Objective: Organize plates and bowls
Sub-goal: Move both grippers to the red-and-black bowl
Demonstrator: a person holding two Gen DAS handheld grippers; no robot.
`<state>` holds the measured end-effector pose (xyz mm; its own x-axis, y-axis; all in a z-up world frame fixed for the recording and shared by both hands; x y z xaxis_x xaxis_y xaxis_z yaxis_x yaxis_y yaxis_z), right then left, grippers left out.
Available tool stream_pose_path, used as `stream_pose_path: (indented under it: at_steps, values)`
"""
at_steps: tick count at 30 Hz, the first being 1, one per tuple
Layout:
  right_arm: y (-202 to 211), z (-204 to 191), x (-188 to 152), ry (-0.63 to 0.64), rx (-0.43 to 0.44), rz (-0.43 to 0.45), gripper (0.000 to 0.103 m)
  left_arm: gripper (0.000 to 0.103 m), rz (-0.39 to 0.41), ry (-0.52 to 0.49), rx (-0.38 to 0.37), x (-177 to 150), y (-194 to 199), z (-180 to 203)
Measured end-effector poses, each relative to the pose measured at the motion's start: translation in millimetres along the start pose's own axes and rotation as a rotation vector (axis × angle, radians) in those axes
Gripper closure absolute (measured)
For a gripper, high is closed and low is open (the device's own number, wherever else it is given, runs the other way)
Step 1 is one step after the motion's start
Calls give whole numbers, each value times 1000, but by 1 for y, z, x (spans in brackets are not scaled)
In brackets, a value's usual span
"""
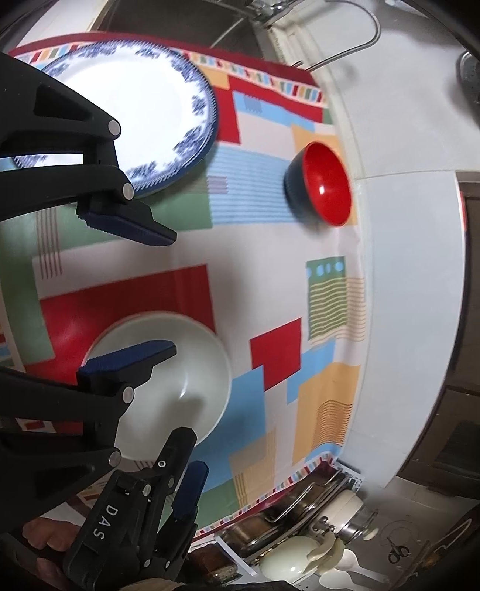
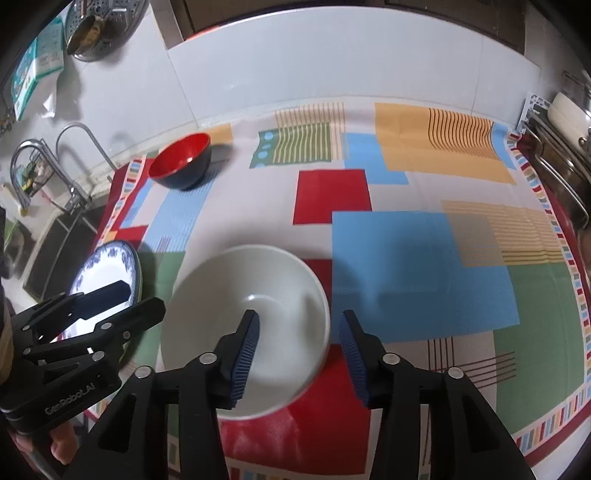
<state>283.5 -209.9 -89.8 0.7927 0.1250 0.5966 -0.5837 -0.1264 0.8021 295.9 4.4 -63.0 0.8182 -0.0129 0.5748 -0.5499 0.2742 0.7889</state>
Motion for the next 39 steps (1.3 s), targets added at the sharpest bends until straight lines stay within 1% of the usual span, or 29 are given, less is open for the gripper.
stream_pose_path:
  at_steps: [4,8,12,22,24,29,33,39]
  values:
    - [4,-12,8,0,-8,28,50,46,24,-1,-3,9,8,-12]
    - [8,-28,20,-5,13,59,49,43,54,-6,5,20,17,-28]
    - [7,-45,32,-15,30,83,49,43,77,-16,17,30,26,-47]
    - [7,-91,58,-28,34,143,49,42,123,-59,38,60,43,-93]
    - [6,-100,65,-28,28,148,49,42,127,-67,41,68,44,-103]
    - [4,-117,84,-17,12,163,49,42,129,-78,14,85,43,-122]
    - [-3,-130,101,-10,28,154,49,42,130,-84,12,100,38,-137]
    - [-20,-146,124,-5,9,130,49,43,106,-103,19,119,22,-159]
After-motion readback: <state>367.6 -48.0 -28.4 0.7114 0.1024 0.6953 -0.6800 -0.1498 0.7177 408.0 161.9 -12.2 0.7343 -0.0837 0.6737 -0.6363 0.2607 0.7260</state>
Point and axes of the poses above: each gripper's, at about its wrist camera, not at the fingertips, and y roughly against the way its jaws point, z to its right, x to its top, the point moved 1 cm from there along -y, roughly the way its jaws point, and after that the axes turned 7 degrees about -x, right-handed, at the moved point
